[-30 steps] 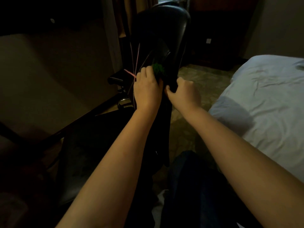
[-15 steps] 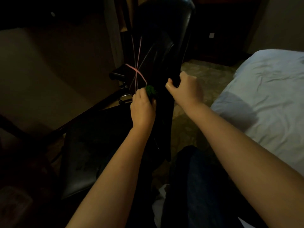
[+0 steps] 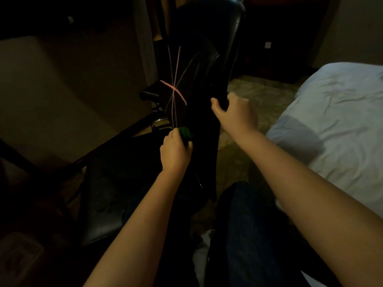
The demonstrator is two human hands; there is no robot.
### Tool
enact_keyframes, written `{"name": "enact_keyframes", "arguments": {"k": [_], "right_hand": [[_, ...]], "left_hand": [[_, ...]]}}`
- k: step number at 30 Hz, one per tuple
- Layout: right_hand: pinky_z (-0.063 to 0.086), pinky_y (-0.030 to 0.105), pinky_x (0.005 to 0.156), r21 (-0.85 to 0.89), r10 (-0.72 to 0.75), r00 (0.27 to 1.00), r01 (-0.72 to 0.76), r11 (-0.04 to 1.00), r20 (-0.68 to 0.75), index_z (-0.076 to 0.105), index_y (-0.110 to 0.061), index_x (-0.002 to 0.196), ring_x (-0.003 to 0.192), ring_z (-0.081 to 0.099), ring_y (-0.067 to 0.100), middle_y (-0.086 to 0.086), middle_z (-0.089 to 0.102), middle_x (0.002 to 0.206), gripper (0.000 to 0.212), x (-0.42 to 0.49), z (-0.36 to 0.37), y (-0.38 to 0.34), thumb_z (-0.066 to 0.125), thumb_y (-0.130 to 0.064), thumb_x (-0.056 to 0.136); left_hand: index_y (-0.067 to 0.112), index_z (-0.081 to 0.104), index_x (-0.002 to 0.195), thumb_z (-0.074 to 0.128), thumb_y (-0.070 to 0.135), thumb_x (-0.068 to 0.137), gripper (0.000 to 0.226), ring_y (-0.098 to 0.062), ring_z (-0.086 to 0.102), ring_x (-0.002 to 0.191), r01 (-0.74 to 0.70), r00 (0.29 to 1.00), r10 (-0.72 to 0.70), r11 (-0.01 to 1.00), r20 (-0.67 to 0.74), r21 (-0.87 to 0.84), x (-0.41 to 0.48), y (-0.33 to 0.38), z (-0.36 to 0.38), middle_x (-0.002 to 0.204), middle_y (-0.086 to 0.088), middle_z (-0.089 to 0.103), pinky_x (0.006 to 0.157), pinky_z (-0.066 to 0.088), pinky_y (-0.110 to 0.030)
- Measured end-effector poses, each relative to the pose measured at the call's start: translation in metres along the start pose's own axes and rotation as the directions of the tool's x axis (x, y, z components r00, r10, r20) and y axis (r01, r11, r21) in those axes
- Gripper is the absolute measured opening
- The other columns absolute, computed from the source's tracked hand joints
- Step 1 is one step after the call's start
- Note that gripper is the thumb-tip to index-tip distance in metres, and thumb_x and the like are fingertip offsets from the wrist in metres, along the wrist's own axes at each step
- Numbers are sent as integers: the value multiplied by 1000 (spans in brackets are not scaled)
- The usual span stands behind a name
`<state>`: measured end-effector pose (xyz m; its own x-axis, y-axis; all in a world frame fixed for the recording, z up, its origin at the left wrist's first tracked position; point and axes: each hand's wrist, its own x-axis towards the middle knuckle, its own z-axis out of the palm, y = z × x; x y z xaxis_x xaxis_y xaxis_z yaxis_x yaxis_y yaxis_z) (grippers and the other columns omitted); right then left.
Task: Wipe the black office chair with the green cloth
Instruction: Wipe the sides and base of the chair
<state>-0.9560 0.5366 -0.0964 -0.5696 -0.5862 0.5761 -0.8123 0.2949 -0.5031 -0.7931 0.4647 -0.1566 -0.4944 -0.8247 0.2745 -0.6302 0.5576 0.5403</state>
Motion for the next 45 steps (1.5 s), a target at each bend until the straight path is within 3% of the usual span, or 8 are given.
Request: {"name": "enact_keyframes", "arguments": {"k": [5,13,17,21,31,37,42,45], "right_hand": [[37,24,44,-25,23,985,-19,999,170,59,-9,108,58,51,12,1,58,79,54,-19,4,5,53,-60,90],[47,33,54,-75,101,916,-78,994,389,55,-10,93,73,62,27,4,59,78,46,-65,31,20,48,-55,94],[32,26,45,-56,101,919,-86,995,381,46,-17,85,61,49,18,-7,44,66,34,-63,35,21,52,-49,94],[28,26,45,-19,90,940,-89,996,328,44,-19,85,54,40,11,-10,41,63,31,-65,39,23,52,-48,94],[23,23,42,50,81,966,-96,994,247,45,-15,77,50,36,7,-8,39,60,37,-71,50,30,54,-47,94],[22,23,41,60,93,969,-109,992,229,44,-14,77,49,36,8,-7,39,60,38,-73,54,30,54,-46,94],[28,24,44,88,42,979,-61,994,202,49,-14,78,55,50,17,1,51,64,39,-83,54,36,51,-48,95],[24,23,42,93,10,984,-27,995,176,48,-16,76,48,45,11,-7,45,58,40,-89,58,43,51,-51,95]], "left_hand": [[9,57,117,64,26,90,33,-23,55,103,-114,993,114,993,-42,4,2,-4,-19,109,-7,59,84,51,-43],[11,59,116,68,25,87,33,-19,53,104,-203,954,191,979,-230,-30,8,4,-15,110,-4,59,80,40,-23],[13,59,113,68,26,87,30,-9,50,94,-274,917,248,961,-312,-39,17,4,-12,106,0,58,75,38,-20],[17,55,118,68,25,87,36,3,40,99,-222,947,173,962,-270,-162,20,-3,-1,111,7,52,73,31,-6],[10,48,125,57,11,93,33,-25,54,104,-195,947,146,969,-287,-153,-4,-22,34,117,-10,55,80,51,-40],[12,47,125,60,13,91,37,-19,53,106,-127,958,67,971,-280,-203,-6,-26,45,117,-6,53,81,49,-33],[11,49,125,59,10,92,36,-19,54,109,-66,979,12,964,-205,-259,-27,-39,56,119,-6,53,88,52,-40],[10,49,125,58,11,93,33,-20,54,110,-23,985,-26,960,-169,-280,-34,-45,62,119,-6,53,90,51,-42]]}}
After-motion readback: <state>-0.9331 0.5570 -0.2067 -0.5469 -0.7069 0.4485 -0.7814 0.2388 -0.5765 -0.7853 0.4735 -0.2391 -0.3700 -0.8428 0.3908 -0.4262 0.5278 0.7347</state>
